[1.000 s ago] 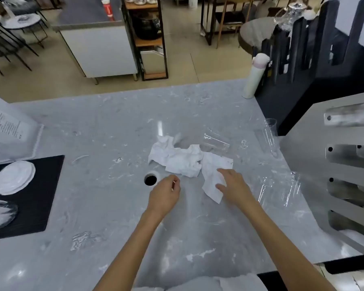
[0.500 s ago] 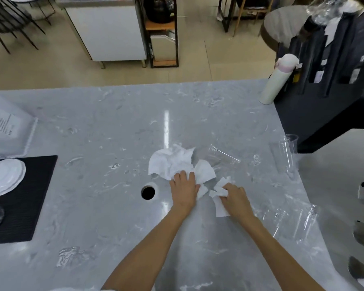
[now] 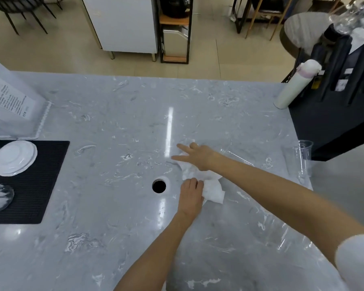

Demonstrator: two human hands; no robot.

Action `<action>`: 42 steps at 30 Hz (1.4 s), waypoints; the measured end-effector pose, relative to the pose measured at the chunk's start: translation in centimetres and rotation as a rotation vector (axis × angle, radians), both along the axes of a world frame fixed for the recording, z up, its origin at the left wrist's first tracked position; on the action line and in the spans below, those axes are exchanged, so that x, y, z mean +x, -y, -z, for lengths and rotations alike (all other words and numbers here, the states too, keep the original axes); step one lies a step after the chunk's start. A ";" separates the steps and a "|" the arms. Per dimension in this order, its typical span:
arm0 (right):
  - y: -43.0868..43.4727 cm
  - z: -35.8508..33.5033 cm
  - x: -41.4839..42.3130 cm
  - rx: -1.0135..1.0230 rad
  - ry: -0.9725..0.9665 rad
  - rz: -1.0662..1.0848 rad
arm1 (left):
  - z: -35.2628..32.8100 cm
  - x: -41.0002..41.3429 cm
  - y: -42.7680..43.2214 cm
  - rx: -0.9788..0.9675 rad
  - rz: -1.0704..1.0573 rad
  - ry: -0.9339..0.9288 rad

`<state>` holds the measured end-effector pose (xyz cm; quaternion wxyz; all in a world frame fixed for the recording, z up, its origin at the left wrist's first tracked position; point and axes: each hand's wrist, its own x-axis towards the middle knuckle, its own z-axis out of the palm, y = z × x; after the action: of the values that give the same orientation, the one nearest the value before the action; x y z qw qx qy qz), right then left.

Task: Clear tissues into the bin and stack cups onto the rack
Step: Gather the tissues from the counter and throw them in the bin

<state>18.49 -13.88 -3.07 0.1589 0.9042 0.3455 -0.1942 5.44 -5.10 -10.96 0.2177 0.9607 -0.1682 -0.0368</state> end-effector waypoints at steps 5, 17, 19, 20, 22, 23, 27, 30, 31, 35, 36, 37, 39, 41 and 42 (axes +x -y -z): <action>0.1 2.8 0.2 -0.054 -0.091 0.049 | 0.6 -1.0 -2.1 -0.124 -0.100 -0.004; 4.6 1.9 -12.1 1.143 -0.208 0.862 | -1.7 -7.7 -7.5 -0.600 -0.637 -0.231; 5.7 0.8 -15.9 1.364 -0.298 1.029 | -2.5 -9.5 -7.7 -0.659 -0.755 -0.257; 6.2 0.5 -17.9 1.440 -0.333 1.116 | -2.9 -10.6 -7.7 -0.649 -0.750 -0.263; 7.4 0.8 -21.9 1.537 -0.338 1.316 | -3.2 -12.6 -7.6 -0.702 -0.735 -0.261; 7.9 1.0 -24.0 1.570 -0.331 1.421 | -3.4 -13.4 -7.5 -0.716 -0.731 -0.263; 10.0 1.7 -32.7 1.622 -0.461 1.690 | -5.1 -17.0 -5.5 -0.705 -0.740 -0.436; 11.1 1.0 -37.3 1.728 -0.583 1.784 | -5.9 -19.1 -3.4 -0.765 -0.724 -0.629; 11.4 0.8 -38.6 1.809 -0.609 1.834 | -6.1 -19.6 -2.5 -0.778 -0.684 -0.743; 11.9 0.0 -45.4 1.910 -0.365 2.040 | -4.2 -21.7 0.1 -0.736 -0.198 -1.201; 11.7 -0.2 -47.4 1.881 -0.211 2.112 | -3.7 -22.0 0.4 -0.712 -0.095 -1.241; 11.4 -0.3 -49.5 1.877 -0.037 2.199 | -3.1 -22.1 1.1 -0.663 -0.051 -1.254; 10.1 -0.3 -53.7 1.951 0.311 2.456 | -2.1 -23.1 2.8 -0.563 -0.033 -1.286; 7.9 0.4 -58.6 1.982 0.492 2.631 | -1.9 -24.7 4.4 -0.524 -0.023 -1.326; 6.9 0.6 -61.1 1.944 0.562 2.683 | -2.2 -25.5 5.3 -0.503 0.045 -1.329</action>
<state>-42.62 -20.79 -3.65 0.6341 -0.2990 0.6700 -0.2441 -20.05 -10.43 -8.77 0.4887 0.6518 -0.0231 -0.5795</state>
